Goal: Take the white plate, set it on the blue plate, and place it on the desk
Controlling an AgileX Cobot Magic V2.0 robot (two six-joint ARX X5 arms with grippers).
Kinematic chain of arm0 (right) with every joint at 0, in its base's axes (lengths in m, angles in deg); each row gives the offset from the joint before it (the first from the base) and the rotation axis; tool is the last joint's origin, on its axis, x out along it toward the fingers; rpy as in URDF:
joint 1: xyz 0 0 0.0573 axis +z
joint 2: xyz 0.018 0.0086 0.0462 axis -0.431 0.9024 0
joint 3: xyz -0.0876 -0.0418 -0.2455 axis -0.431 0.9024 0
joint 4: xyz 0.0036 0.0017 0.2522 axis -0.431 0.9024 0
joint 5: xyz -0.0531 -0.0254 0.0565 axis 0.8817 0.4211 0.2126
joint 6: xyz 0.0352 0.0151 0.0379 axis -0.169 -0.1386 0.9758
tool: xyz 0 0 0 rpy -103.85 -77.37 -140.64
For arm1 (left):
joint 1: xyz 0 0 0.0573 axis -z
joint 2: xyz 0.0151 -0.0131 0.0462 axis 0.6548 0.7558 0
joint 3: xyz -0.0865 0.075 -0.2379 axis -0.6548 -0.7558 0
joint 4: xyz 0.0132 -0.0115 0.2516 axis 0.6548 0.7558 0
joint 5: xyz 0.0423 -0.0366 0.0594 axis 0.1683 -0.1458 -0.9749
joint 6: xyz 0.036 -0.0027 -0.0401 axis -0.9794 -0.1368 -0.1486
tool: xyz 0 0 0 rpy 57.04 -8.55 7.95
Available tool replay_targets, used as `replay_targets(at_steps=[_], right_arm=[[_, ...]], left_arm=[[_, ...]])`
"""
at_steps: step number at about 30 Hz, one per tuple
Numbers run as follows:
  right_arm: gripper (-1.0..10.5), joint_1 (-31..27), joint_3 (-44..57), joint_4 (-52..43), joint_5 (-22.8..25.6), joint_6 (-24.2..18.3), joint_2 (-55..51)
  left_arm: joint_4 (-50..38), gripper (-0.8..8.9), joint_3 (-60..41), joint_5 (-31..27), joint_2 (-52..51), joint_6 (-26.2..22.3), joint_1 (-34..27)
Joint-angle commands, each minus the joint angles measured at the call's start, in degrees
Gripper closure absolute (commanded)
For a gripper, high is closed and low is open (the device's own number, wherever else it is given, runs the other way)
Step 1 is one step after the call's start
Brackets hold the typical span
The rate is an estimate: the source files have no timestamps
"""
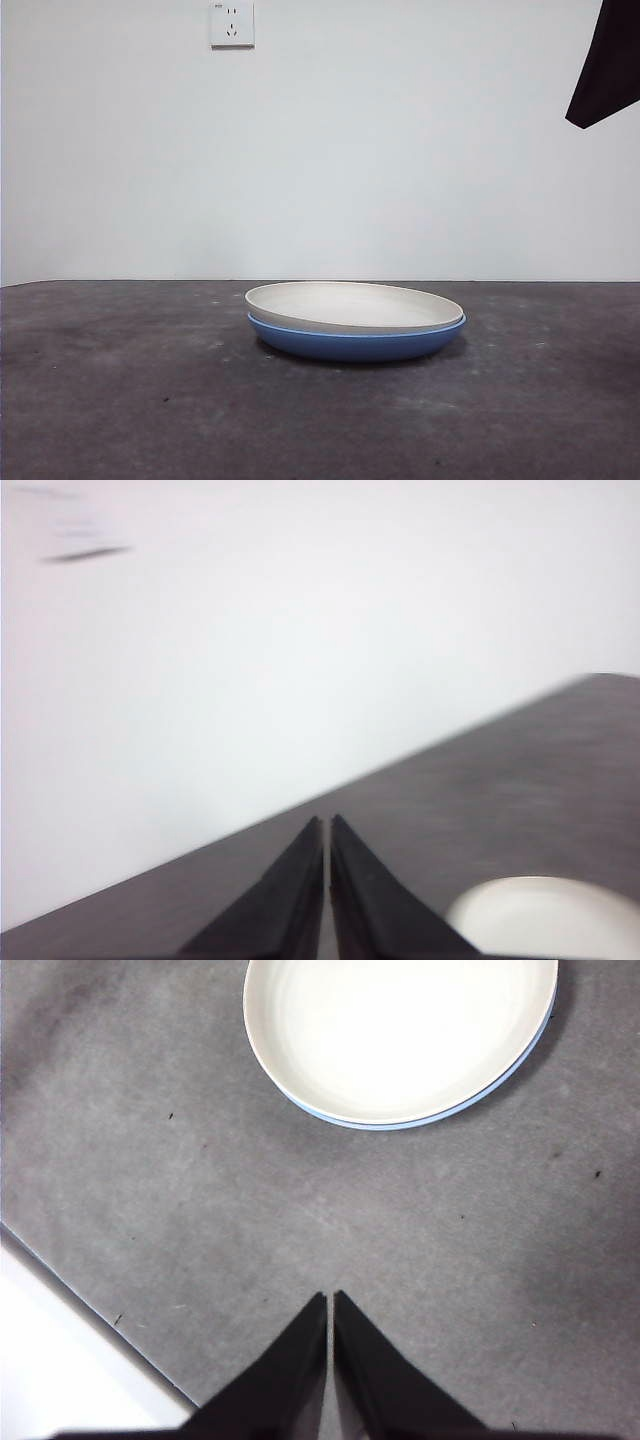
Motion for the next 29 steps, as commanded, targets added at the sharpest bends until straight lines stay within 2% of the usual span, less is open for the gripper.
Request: replay_targets(at_steps=[1, 5, 9, 18, 29], right_arm=[[9.4, 0.3, -0.4, -0.5, 0.0, -0.5, 0.3], [9.4, 0.3, -0.4, -0.5, 0.0, -0.5, 0.3], [9.4, 0.3, -0.4, -0.5, 0.0, -0.5, 0.3], [9.4, 0.3, -0.4, -0.6, 0.0, -0.5, 0.3], [9.4, 0.3, -0.4, -0.5, 0.0, -0.5, 0.3]], left_arm=[[-2.2, 8.0, -4.9, -6.2, -4.2, -0.7, -2.1], [-3.5, 8.0, -13.4, -11.9, -11.1, -0.5, -4.5], [-4.7, 8.0, -21.8, -14.9, -17.1, 0.9, -6.0], [-4.1, 8.01, -36.2, -15.2, -28.4, 4.0, -6.8], [-1.1, 8.01, -43.1, -15.2, -34.6, 4.8, -6.8]])
